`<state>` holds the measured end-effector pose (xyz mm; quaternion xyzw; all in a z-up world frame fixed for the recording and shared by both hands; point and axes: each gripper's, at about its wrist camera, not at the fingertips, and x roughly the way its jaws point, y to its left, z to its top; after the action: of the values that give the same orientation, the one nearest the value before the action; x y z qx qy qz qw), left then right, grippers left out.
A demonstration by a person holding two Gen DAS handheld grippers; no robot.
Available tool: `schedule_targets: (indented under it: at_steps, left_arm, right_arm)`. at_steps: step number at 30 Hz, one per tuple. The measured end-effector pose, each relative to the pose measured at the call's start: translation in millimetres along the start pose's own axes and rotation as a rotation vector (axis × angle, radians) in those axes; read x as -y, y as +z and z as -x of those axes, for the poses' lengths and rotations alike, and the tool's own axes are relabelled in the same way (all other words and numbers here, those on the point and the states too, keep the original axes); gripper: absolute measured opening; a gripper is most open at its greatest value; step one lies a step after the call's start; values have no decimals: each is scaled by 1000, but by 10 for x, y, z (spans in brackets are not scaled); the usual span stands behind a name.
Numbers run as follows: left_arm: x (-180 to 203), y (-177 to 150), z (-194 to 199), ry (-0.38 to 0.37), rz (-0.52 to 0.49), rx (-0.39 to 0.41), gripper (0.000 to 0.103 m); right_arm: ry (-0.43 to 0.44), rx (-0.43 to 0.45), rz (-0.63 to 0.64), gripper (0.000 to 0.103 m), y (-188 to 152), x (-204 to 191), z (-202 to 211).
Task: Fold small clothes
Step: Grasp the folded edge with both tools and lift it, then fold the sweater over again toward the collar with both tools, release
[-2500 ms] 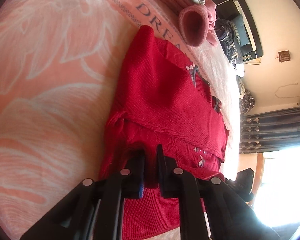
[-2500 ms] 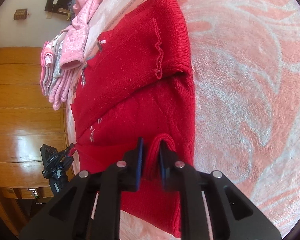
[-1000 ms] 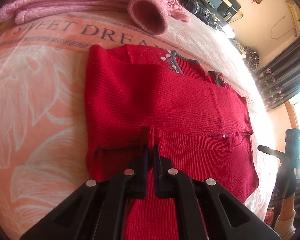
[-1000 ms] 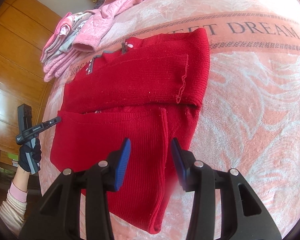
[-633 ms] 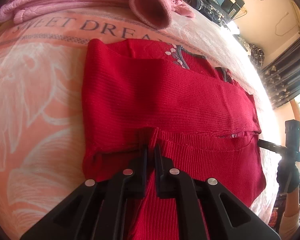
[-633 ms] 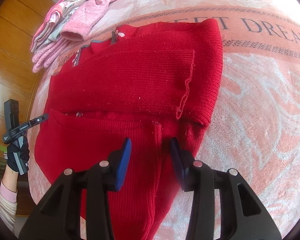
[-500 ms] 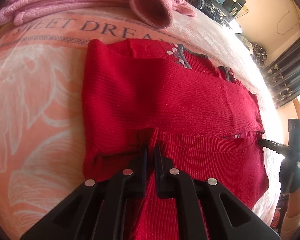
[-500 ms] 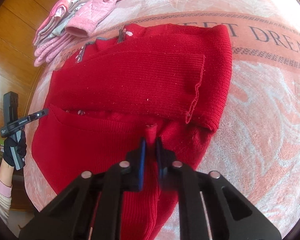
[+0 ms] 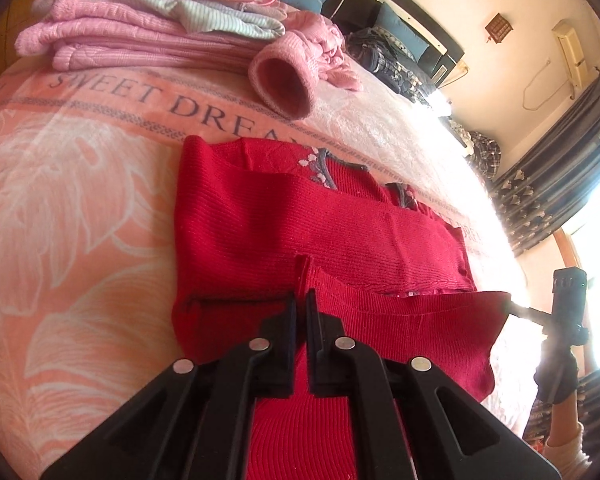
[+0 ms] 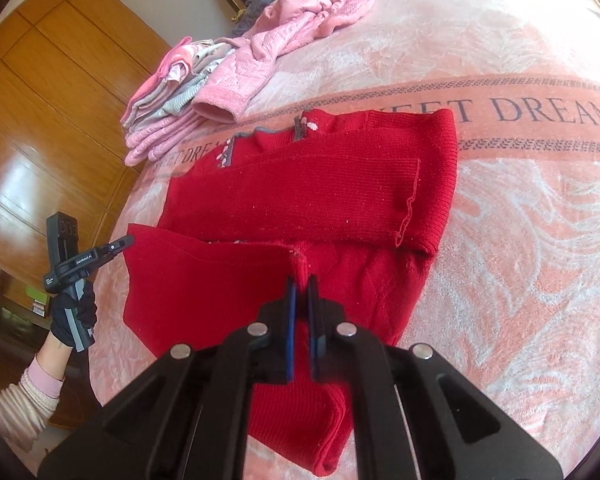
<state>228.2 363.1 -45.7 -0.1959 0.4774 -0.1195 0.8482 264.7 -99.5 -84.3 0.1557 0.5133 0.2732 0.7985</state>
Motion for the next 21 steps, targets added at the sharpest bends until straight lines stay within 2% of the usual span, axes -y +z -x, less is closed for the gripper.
schedule_targets:
  at_steps: [5, 8, 15, 21]
  left_arm:
    - [69, 120, 170, -17, 9, 55, 3]
    - [148, 310, 245, -26, 11, 95, 3]
    - [333, 987, 158, 5, -24, 168, 3]
    - [241, 1445, -212, 53, -4, 180, 3]
  right_arm:
    - [0, 31, 13, 3, 84, -91, 116]
    - [4, 64, 29, 3, 227, -169, 221]
    - [-54, 117, 48, 3, 896, -243, 292]
    - [-119, 116, -17, 3, 1472, -5, 52]
